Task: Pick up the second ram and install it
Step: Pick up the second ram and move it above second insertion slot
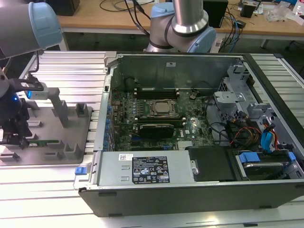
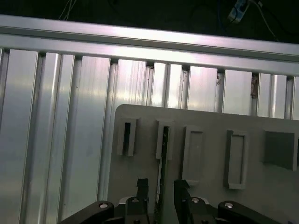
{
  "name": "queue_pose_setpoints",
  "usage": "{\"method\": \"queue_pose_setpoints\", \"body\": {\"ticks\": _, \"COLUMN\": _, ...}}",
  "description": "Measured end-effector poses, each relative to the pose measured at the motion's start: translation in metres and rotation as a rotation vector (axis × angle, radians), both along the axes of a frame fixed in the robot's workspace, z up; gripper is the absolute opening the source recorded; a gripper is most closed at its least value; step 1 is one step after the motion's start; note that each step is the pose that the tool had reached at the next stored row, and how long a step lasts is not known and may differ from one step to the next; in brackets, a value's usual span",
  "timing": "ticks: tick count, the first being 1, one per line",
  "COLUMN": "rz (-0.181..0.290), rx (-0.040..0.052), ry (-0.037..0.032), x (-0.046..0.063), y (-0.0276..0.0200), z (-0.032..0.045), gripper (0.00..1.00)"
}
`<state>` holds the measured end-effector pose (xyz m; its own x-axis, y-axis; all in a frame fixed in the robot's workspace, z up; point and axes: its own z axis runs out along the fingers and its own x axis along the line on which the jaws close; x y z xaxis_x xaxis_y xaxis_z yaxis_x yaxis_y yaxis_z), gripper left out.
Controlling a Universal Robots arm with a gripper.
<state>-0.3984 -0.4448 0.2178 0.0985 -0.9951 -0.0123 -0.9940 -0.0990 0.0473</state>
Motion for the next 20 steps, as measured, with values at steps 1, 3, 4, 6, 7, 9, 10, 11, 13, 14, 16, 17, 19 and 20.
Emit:
{"method": "queue_pose_setpoints", "body": {"ticks": 1, "rz": 0.004, "rx": -0.0002, "ry": 0.0003, "x": 0.0, "y": 0.0, "z": -0.0011, "gripper": 0.34}}
{"method": "queue_pose_setpoints", "body": {"ticks": 3, "rz": 0.016, "rx": -0.0019, "ry": 0.0019, "x": 0.0, "y": 0.0, "z": -0.0039, "gripper": 0.34}}
{"method": "queue_pose_setpoints", "body": {"ticks": 4, "rz": 0.024, "rx": -0.0033, "ry": 0.0038, "x": 0.0, "y": 0.0, "z": -0.0059, "gripper": 0.34}}
{"method": "queue_pose_setpoints", "body": {"ticks": 6, "rz": 0.032, "rx": -0.0061, "ry": 0.0073, "x": 0.0, "y": 0.0, "z": -0.0082, "gripper": 0.34}}
{"method": "queue_pose_setpoints", "body": {"ticks": 7, "rz": 0.034, "rx": -0.007, "ry": 0.0088, "x": 0.0, "y": 0.0, "z": -0.009, "gripper": 0.34}}
{"method": "queue_pose_setpoints", "body": {"ticks": 9, "rz": 0.037, "rx": -0.0082, "ry": 0.0096, "x": -0.0001, "y": 0.0, "z": -0.0094, "gripper": 0.34}}
{"method": "queue_pose_setpoints", "body": {"ticks": 10, "rz": 0.037, "rx": -0.0081, "ry": 0.0095, "x": 0.0, "y": 0.0, "z": -0.0096, "gripper": 0.34}}
{"method": "queue_pose_setpoints", "body": {"ticks": 11, "rz": 0.037, "rx": -0.008, "ry": 0.0094, "x": 0.0, "y": 0.0, "z": -0.0098, "gripper": 0.34}}
{"method": "queue_pose_setpoints", "body": {"ticks": 13, "rz": 0.037, "rx": -0.008, "ry": 0.0093, "x": 0.0, "y": 0.0, "z": -0.0099, "gripper": 0.34}}
{"method": "queue_pose_setpoints", "body": {"ticks": 14, "rz": 0.037, "rx": -0.008, "ry": 0.0094, "x": 0.0, "y": 0.0, "z": -0.0099, "gripper": 0.34}}
{"method": "queue_pose_setpoints", "body": {"ticks": 16, "rz": 0.037, "rx": -0.008, "ry": 0.0093, "x": 0.0, "y": 0.0, "z": -0.01, "gripper": 0.25}}
{"method": "queue_pose_setpoints", "body": {"ticks": 17, "rz": 0.037, "rx": -0.008, "ry": 0.0093, "x": 0.0, "y": 0.0, "z": -0.01, "gripper": 0.25}}
{"method": "queue_pose_setpoints", "body": {"ticks": 19, "rz": 0.037, "rx": -0.0072, "ry": 0.009, "x": 0.0001, "y": 0.0001, "z": -0.0096, "gripper": 0.25}}
{"method": "queue_pose_setpoints", "body": {"ticks": 20, "rz": 0.037, "rx": -0.0073, "ry": 0.0093, "x": 0.0007, "y": 0.0018, "z": -0.0094, "gripper": 0.25}}
